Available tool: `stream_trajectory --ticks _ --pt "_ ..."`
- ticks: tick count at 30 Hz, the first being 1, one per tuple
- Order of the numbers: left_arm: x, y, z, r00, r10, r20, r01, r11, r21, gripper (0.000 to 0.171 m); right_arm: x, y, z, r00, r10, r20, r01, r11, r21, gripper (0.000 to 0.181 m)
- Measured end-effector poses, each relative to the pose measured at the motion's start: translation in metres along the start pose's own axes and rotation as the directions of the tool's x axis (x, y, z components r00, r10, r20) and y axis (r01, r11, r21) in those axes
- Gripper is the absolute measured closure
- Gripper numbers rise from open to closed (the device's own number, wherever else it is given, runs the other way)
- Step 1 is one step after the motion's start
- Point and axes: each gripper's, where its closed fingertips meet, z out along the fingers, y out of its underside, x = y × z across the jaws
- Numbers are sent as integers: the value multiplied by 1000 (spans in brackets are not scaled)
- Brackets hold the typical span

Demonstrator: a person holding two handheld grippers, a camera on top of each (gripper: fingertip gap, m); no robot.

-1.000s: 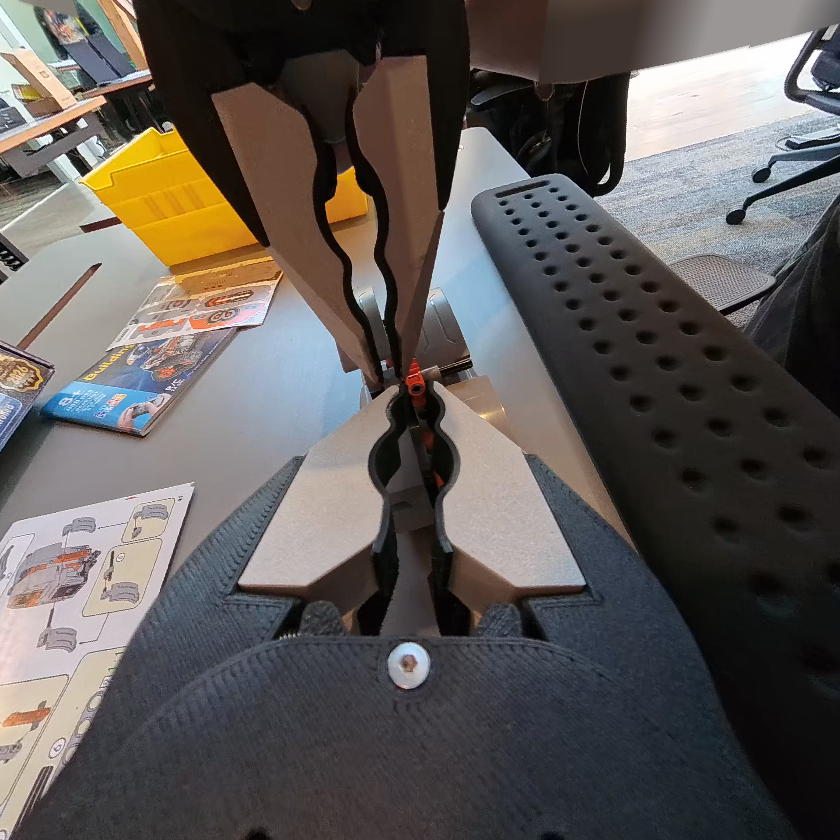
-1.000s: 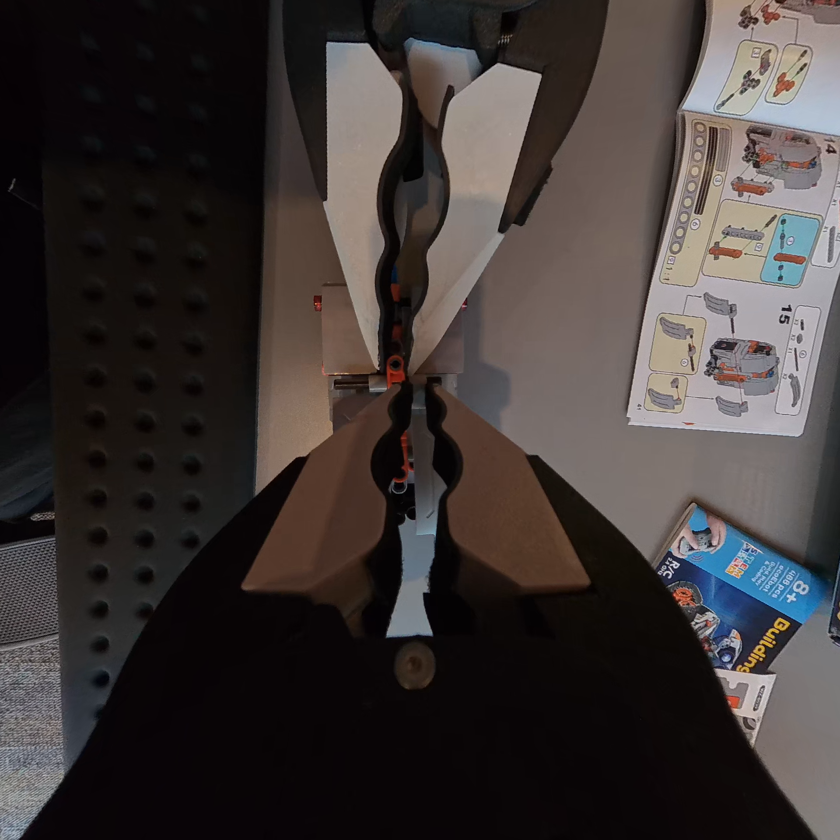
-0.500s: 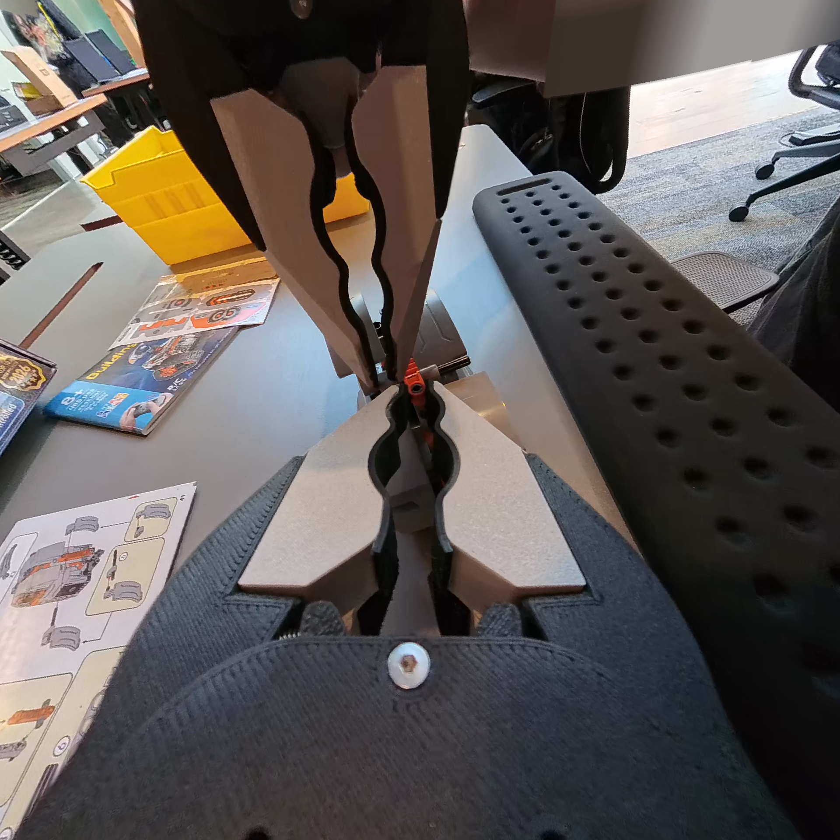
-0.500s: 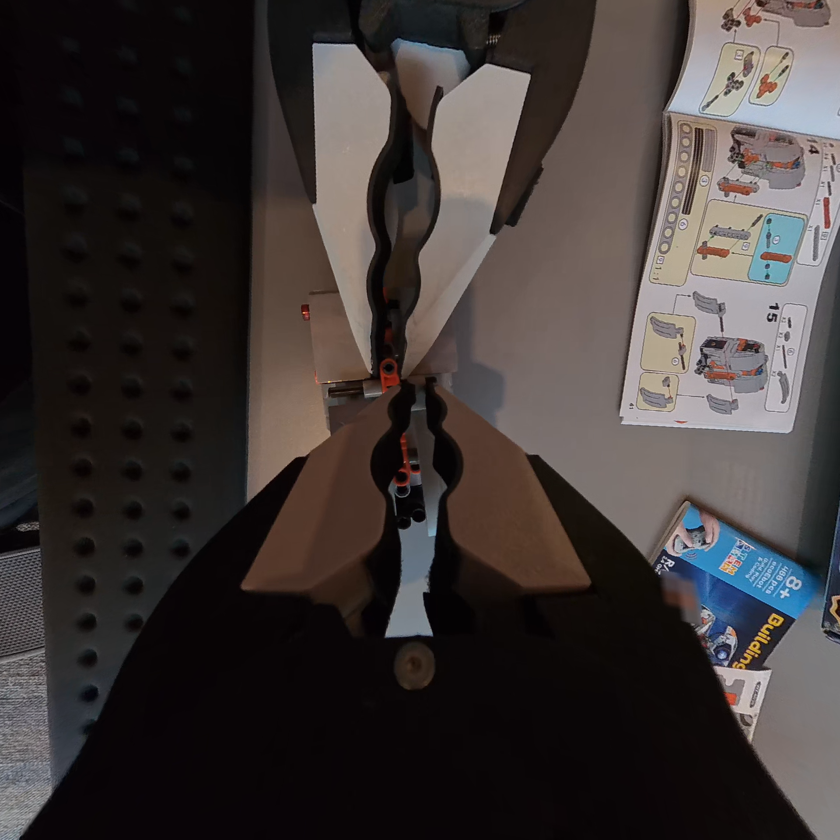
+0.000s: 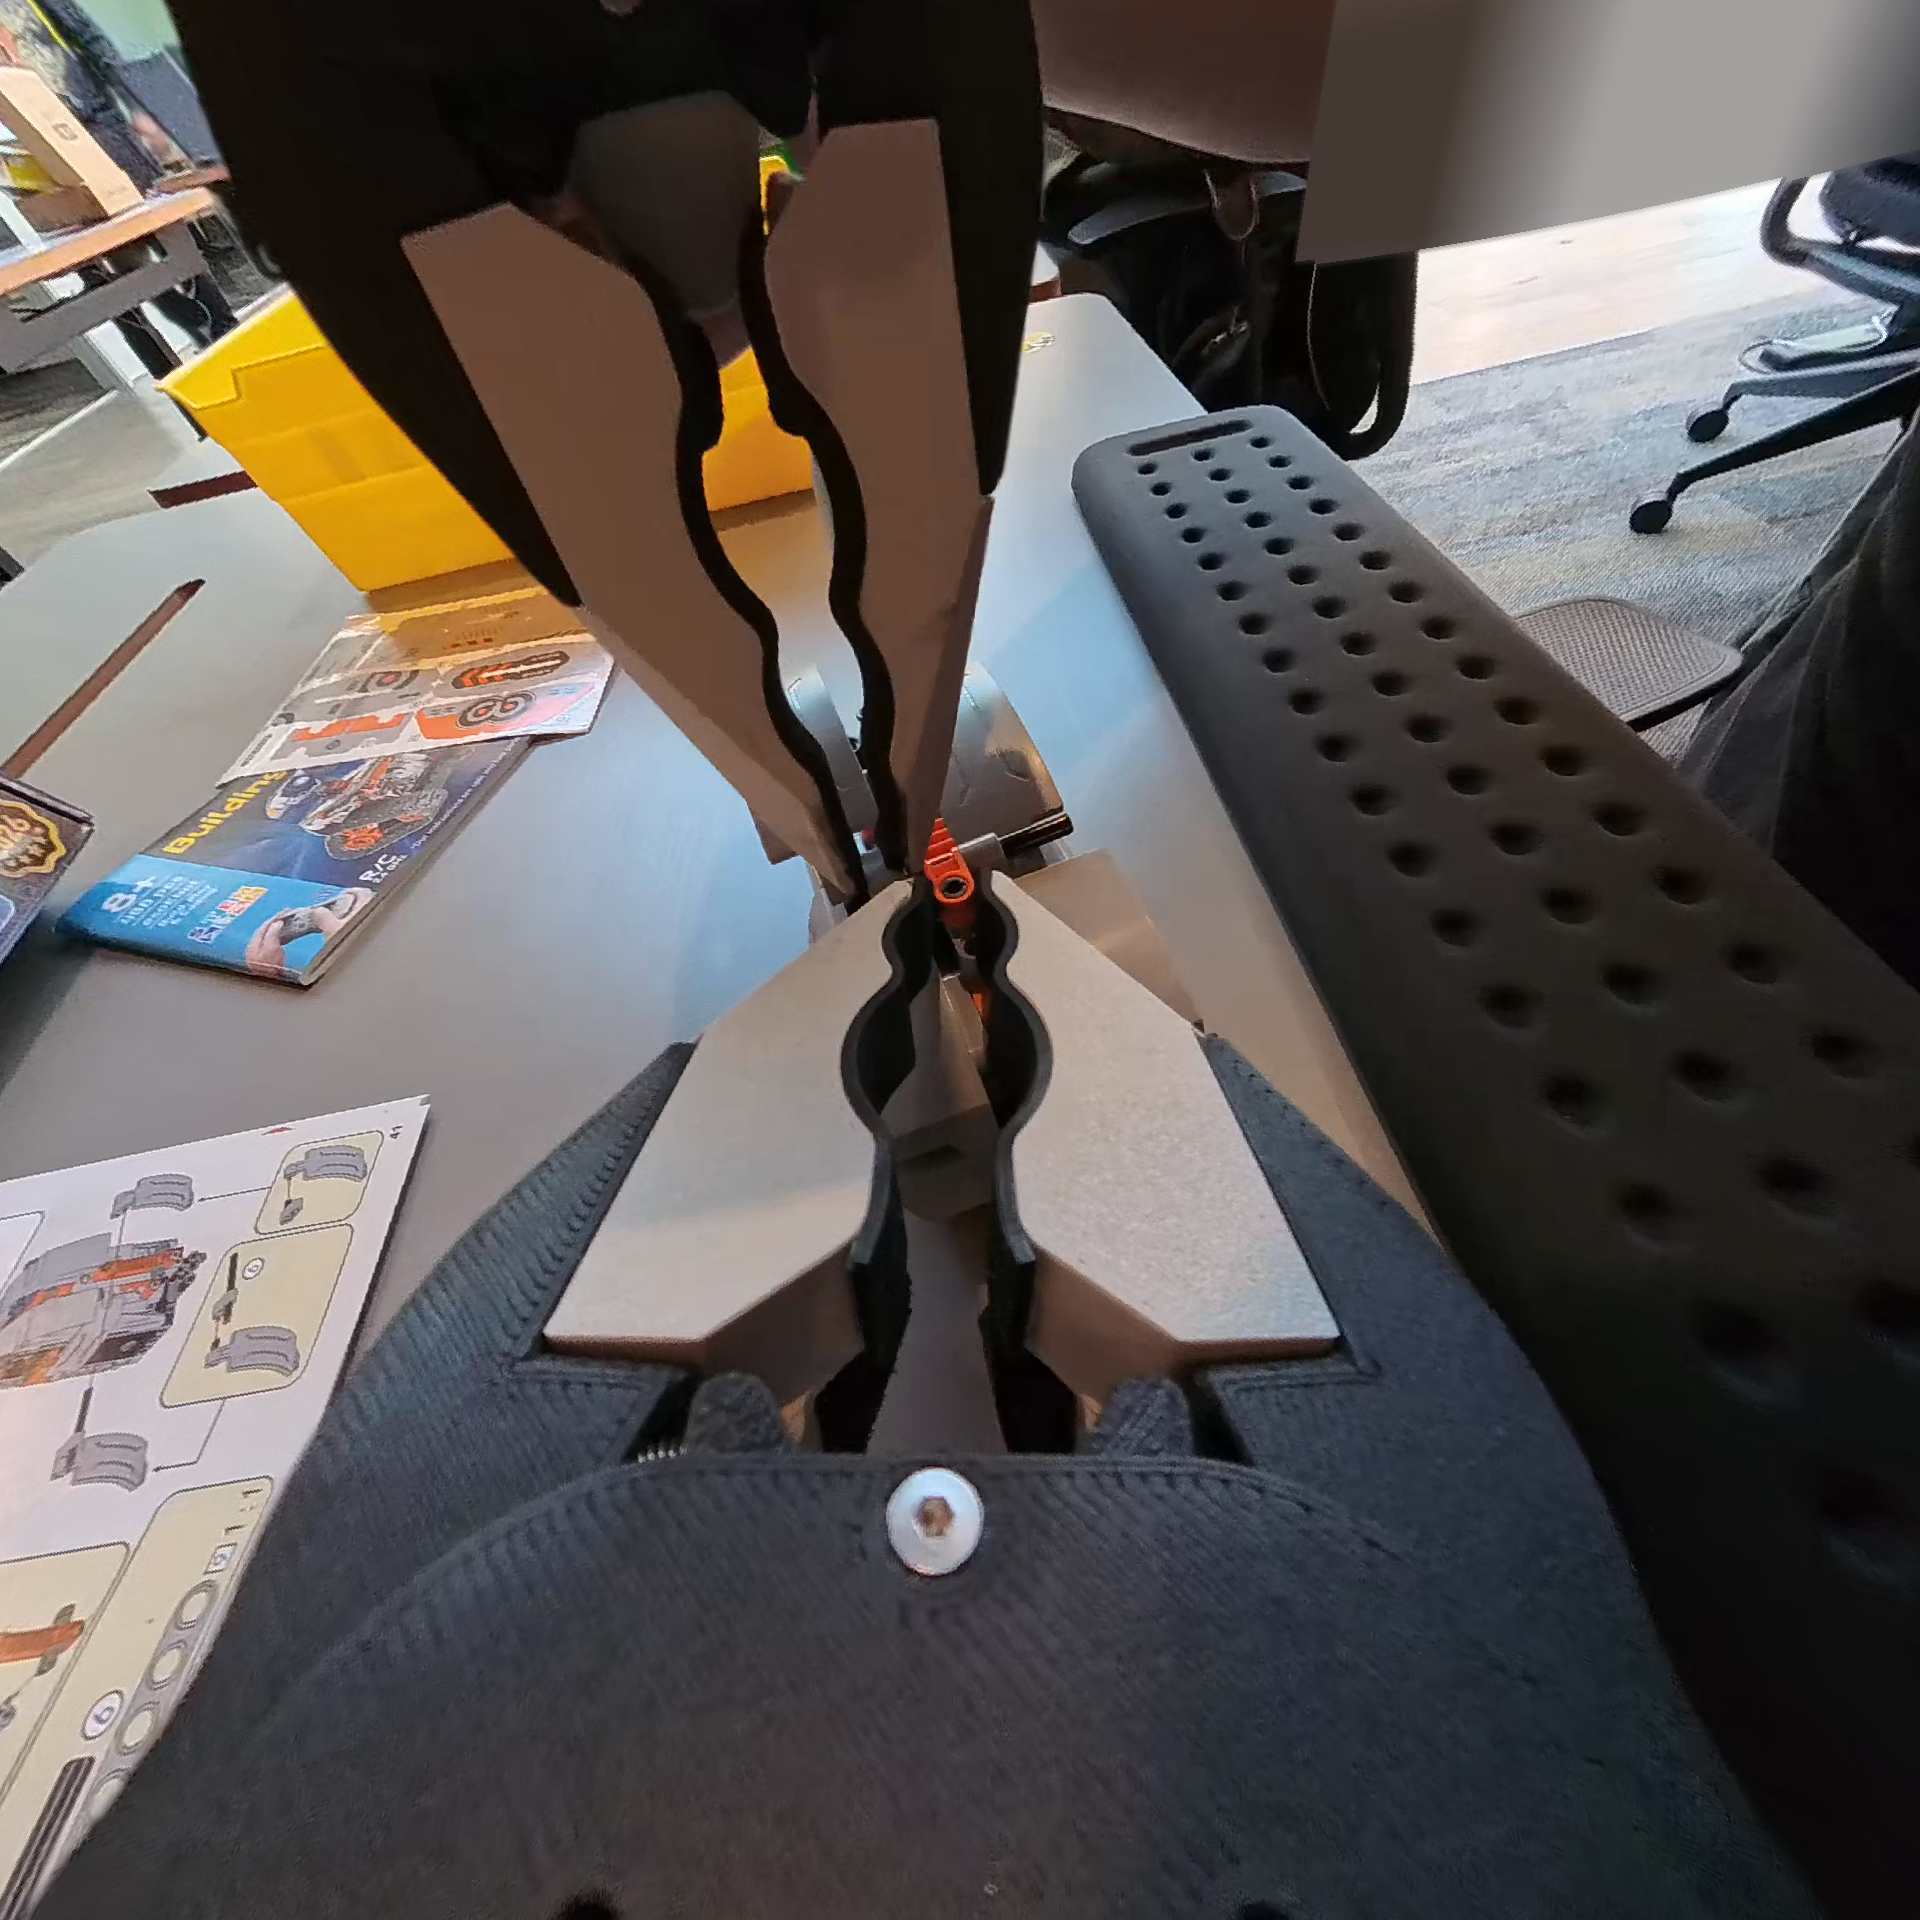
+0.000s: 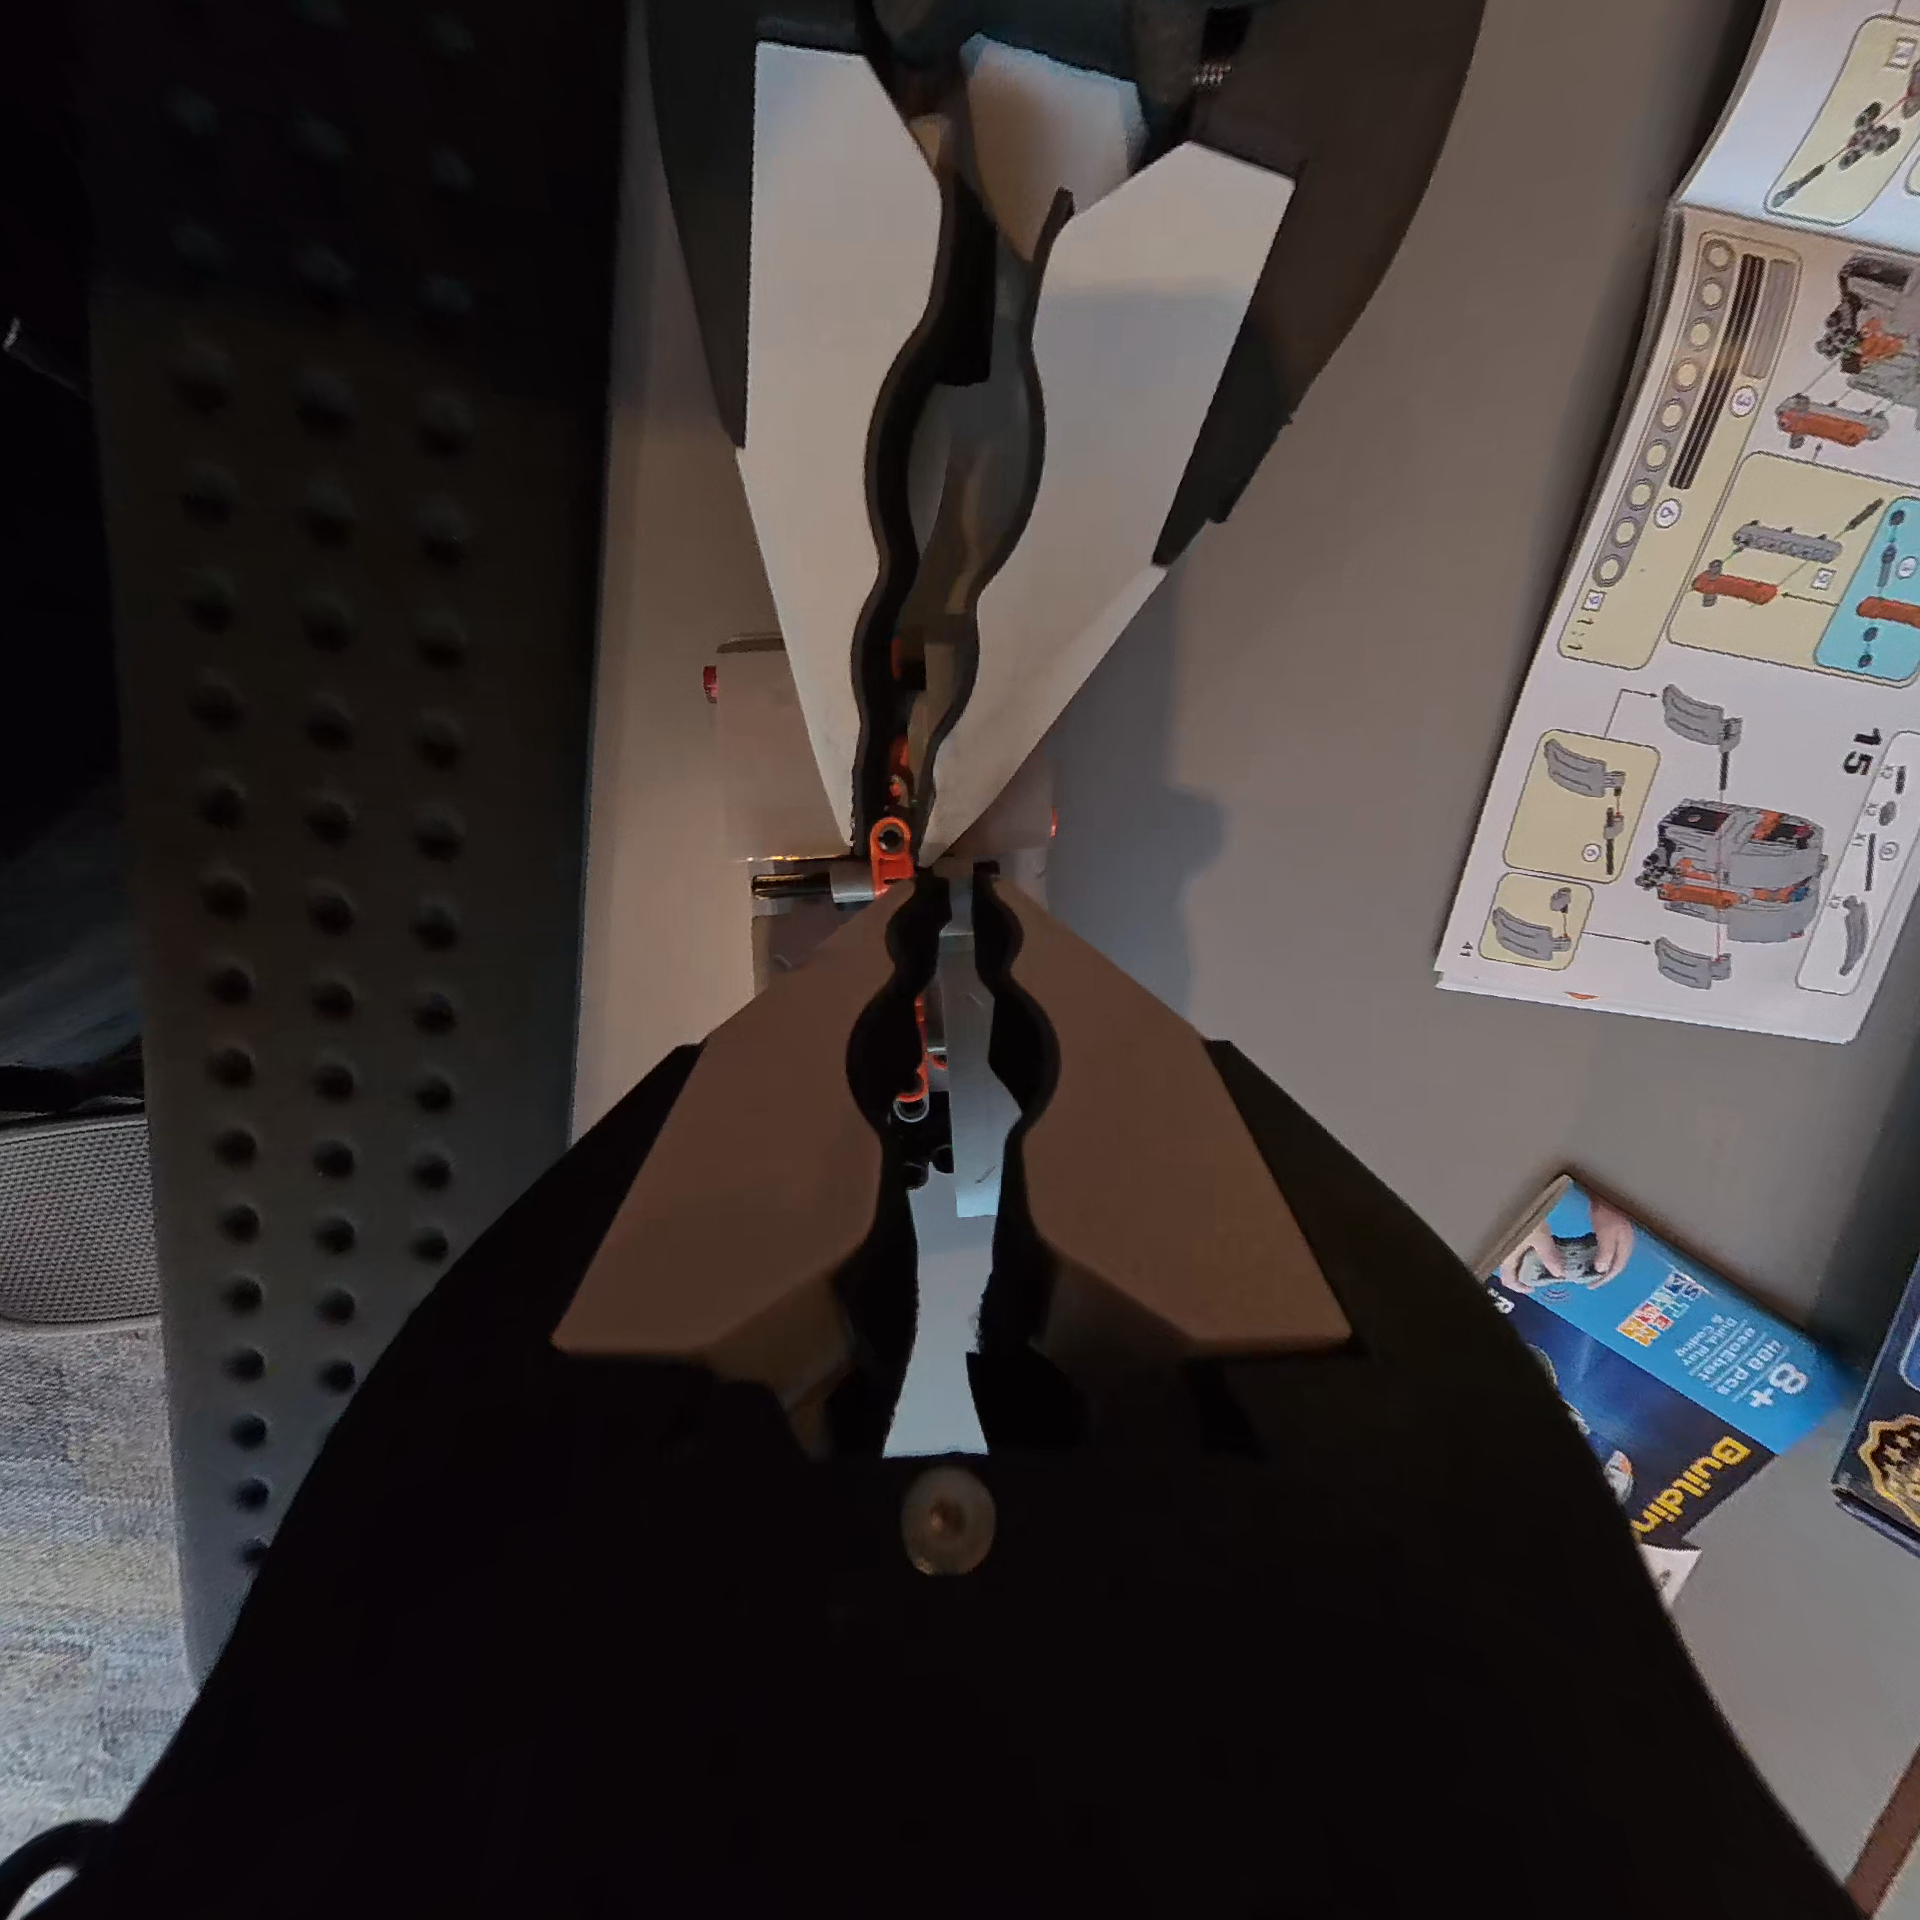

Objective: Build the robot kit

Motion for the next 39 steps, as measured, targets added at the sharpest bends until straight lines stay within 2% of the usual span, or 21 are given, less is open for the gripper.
stream_trajectory --ticks 23,27,32,39 --pt "-2 1 -1 1000 16 15 -15 1000 -11 165 4 -1 0 999 3 -33 -2 1000 17 176" --pt "-1 1 -1 997 75 23 -74 997 -35 165 4 -1 0 994 -101 -50 103 994 38 175" --pt "-1 1 -2 995 96 21 -95 995 -37 165 2 -1 1 998 -48 38 47 999 22 174" --pt "-7 2 -4 991 117 63 -113 991 -67 166 7 -2 1 1000 -4 30 5 999 -42 176"
